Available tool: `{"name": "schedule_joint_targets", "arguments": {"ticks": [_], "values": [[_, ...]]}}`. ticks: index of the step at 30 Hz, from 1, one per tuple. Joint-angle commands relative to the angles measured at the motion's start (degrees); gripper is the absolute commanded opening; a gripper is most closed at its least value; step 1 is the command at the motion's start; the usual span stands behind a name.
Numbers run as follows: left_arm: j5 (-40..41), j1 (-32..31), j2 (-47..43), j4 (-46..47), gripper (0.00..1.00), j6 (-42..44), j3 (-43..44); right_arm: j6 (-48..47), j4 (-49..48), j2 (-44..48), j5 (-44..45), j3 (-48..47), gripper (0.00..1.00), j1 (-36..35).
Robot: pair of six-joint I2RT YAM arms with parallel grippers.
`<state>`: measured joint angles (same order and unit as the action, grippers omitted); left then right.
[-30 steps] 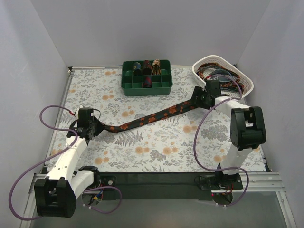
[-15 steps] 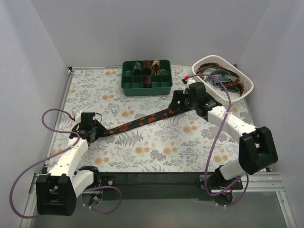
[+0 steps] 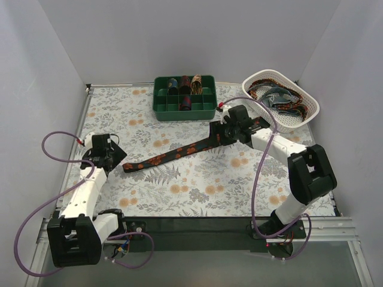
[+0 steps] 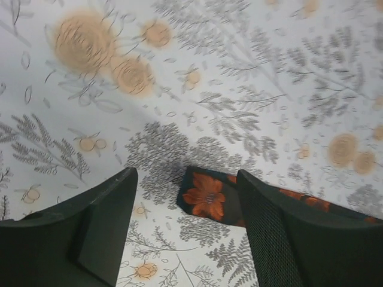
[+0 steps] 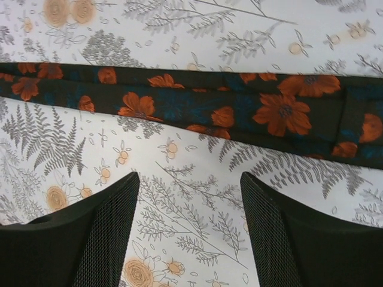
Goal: Roll the ties
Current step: Flatten the tie
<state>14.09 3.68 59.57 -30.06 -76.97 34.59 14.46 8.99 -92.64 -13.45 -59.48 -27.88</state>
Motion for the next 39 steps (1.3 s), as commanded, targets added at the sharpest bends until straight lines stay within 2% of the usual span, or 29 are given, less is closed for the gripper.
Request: {"name": "schedule_joint_targets", "arguments": {"ticks": [1, 4, 6, 9, 11, 13, 14, 19, 23, 28, 33, 39], "values": [[-3.42, 0.19, -1.3, -0.86, 0.63, 5.94, 7.5, -5.05, 1.81, -1.66, -5.61, -5.46, 0.63, -1.47], [-8.36, 0.01, -0.6, -1.75, 0.64, 10.77, 10.58, -6.72, 2.61, -4.38, -8.24, -6.78, 0.61, -3.4], [-15.81, -0.34, -0.25, -1.05, 0.67, 15.42, 10.85, -7.6, 2.78, -6.31, -9.92, -7.14, 0.6, -4.63], [-19.88, -3.5, 0.89, 1.41, 0.71, 22.53, 10.68, -8.04, 2.78, -8.25, -11.77, -6.96, 0.59, -6.48], [-17.79, -11.48, 1.77, 3.51, 0.75, 27.37, 10.68, -8.04, 2.78, -8.52, -12.91, -6.79, 0.58, -6.75], [-12.79, -18.93, 3.7, 5.36, 0.76, 35.98, 10.5, -9.26, 2.87, -8.08, -13.26, -6.35, 0.58, -6.84], [-12.68, -20.28, 4.67, 5.63, 0.77, 38.62, 10.67, -9.79, 2.78, -7.82, -13.18, -6.0, 0.59, -6.84], [-18.99, -21.52, 12.13, 5.89, 0.79, 50.83, 12.34, -11.82, 4.45, -4.92, -12.74, -3.63, 0.7, -6.75], [-20.24, -21.79, 15.74, 6.6, 0.79, 57.17, 13.05, -12.61, 4.98, -2.29, -12.3, -0.9, 0.8, -6.84], [-23.49, -22.84, 20.93, 6.68, 0.79, 59.21, 14.98, -12.88, 5.33, 0.79, -11.24, 1.74, 0.85, -6.84], [-20.33, -24.25, 26.02, 6.95, 0.77, 61.49, 15.16, -12.88, 5.77, 2.72, -10.72, 2.71, 0.86, -6.84], [-20.06, -24.51, 28.32, 7.13, 0.66, 62.2, 15.42, -13.14, 6.21, 3.61, -10.37, 2.97, 0.86, -6.75]]}}
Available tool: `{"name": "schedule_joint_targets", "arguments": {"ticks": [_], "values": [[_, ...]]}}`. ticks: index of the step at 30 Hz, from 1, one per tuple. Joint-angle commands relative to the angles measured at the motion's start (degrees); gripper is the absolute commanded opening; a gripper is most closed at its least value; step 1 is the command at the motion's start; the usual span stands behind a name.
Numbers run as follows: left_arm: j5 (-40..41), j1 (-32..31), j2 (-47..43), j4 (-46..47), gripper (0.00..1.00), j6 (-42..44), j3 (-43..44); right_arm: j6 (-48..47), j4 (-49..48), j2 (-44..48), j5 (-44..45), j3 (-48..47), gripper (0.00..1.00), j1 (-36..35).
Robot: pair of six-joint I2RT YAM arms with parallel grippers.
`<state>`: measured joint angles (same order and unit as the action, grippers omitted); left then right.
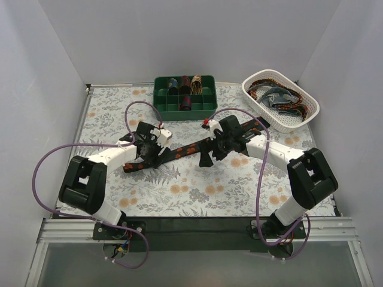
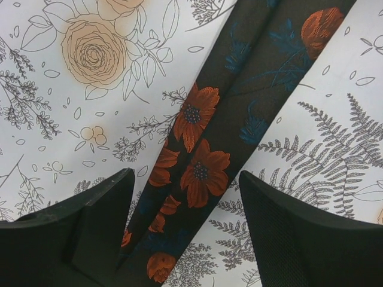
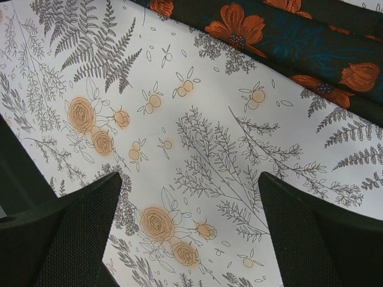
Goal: Roll the ties
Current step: Flatten the tie
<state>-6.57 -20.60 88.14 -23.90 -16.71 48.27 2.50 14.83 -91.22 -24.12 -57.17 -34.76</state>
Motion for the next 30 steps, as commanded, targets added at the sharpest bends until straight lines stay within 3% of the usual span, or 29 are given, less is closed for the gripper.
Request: {"name": "schedule_joint_targets", "arguments": {"ticks": [1, 6, 11, 19, 25, 30], "values": [[0.68, -0.23, 0.27, 0.96, 0.65, 2.03, 1.74, -1.27, 0.38, 2.19, 0.39, 0.65, 0.86, 0.05], [-0.37, -0.23, 2.03, 0.7, 0.47, 2.03, 1.48, -1.53, 0.81, 1.75, 0.65, 0.13, 0.86, 0.05], [-0.81, -0.23, 3.79, -0.01, 0.37, 2.21, 1.47, -2.06, 1.08, 1.75, 1.79, -0.31, 0.86, 0.13], [-4.5, -0.23, 6.95, -1.58, 0.29, 2.21, 4.1, -2.24, 1.43, 0.61, 2.59, -2.77, 0.86, 1.53], [-6.97, -0.23, 10.12, -3.34, 0.3, 0.19, 7.01, -1.1, 1.43, -0.27, 2.41, -5.05, 0.84, 7.34], [-3.37, -0.23, 7.41, -2.56, 0.46, -4.72, 7.63, 1.44, -0.23, -2.55, 3.47, -9.53, 0.81, 7.87]]}}
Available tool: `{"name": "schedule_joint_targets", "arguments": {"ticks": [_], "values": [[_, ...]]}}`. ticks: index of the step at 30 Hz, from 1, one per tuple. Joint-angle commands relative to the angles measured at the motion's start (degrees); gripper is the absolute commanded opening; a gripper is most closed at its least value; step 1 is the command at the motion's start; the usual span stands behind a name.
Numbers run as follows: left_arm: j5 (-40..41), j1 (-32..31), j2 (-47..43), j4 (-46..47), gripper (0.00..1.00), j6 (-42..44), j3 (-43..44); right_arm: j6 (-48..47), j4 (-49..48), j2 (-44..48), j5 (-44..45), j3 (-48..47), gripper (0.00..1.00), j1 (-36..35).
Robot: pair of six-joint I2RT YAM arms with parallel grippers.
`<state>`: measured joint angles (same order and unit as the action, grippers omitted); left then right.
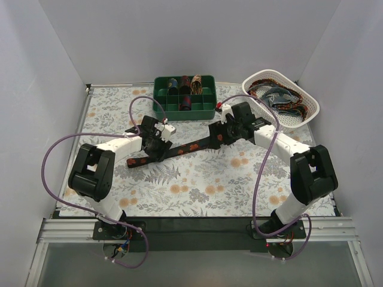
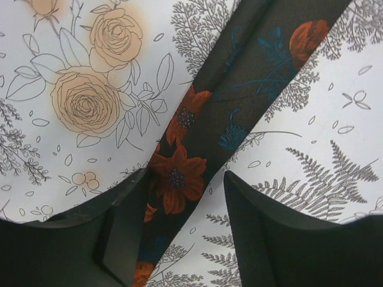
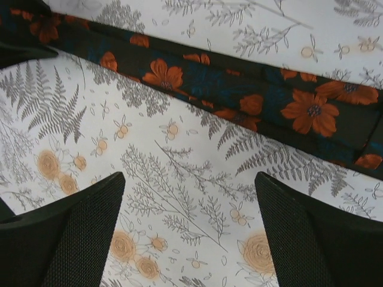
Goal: Roll the ties
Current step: Flatten the tie
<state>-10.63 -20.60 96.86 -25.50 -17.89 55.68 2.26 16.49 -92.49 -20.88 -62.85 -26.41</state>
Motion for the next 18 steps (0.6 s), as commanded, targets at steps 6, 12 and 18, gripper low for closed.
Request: {"name": "schedule_joint_targets", "arguments": {"ticks": [6, 12, 18], "values": [[9.92, -0.14, -10.0, 1.85, 0.57, -17.4, 1.01, 10.56, -9.54, -5.42, -0.03, -4.39, 0.73, -0.48], [18.09, 0.64, -19.59, 1.77, 0.46, -35.34, -2.41, 16.37, -15.52, -10.78, -0.56, -4.56, 0.65, -0.39], [20.66, 5.47, -29.7, 2.9, 0.11, -55.83, -13.04, 18.3, -17.9, -13.94, -1.88, -6.41, 0.57, -0.39]]}}
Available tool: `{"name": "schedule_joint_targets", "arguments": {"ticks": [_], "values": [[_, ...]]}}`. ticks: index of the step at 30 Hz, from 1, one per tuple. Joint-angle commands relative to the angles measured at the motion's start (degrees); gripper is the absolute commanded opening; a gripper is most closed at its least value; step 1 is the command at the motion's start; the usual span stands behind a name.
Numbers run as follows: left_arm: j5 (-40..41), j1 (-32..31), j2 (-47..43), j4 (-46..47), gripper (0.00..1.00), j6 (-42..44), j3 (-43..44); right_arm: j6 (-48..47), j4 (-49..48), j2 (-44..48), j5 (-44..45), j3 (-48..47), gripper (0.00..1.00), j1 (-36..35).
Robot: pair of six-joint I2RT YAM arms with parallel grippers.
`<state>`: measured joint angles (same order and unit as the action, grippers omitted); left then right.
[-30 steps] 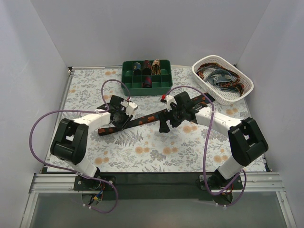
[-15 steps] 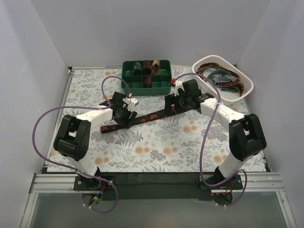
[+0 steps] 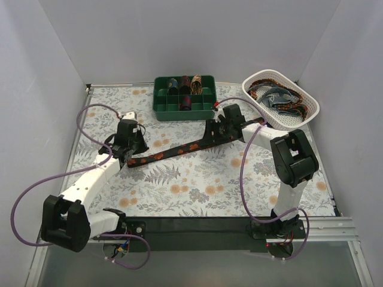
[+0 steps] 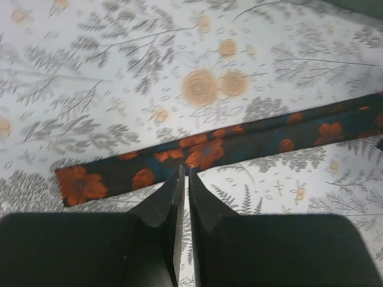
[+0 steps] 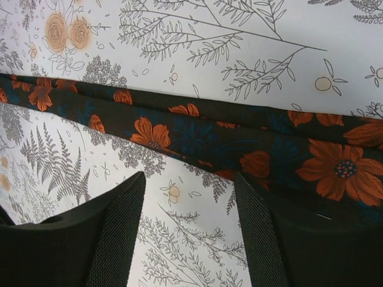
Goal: Roll the ties
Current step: Flatten the tie
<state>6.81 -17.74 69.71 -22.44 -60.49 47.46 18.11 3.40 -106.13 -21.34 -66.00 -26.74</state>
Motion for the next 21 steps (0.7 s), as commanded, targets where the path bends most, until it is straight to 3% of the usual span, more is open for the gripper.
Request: {"name": "schedule_joint_targets", "arguments": {"ticks": [1, 3, 7, 21], "values": [[2.78, 3.23, -3.17, 0.72, 0.07, -15.95, -6.31, 2.54, -4.89, -0.48, -1.86, -3.43, 0.57, 0.02], [1.72, 6.12, -4.32, 1.34, 0.0, -18.07, -9.75, 2.98, -5.07, -1.01, -2.38, -3.53, 0.54, 0.2], [0.39, 9.73, -5.29, 2.83, 0.0, -20.55, -12.65, 3.6, -6.12, -1.28, -3.44, -2.82, 0.53, 0.55], [4.79, 12.63, -2.83, 6.0, 0.0, -22.04, -14.94, 5.8, -7.7, -3.03, -3.71, -1.86, 0.51, 2.13]]}}
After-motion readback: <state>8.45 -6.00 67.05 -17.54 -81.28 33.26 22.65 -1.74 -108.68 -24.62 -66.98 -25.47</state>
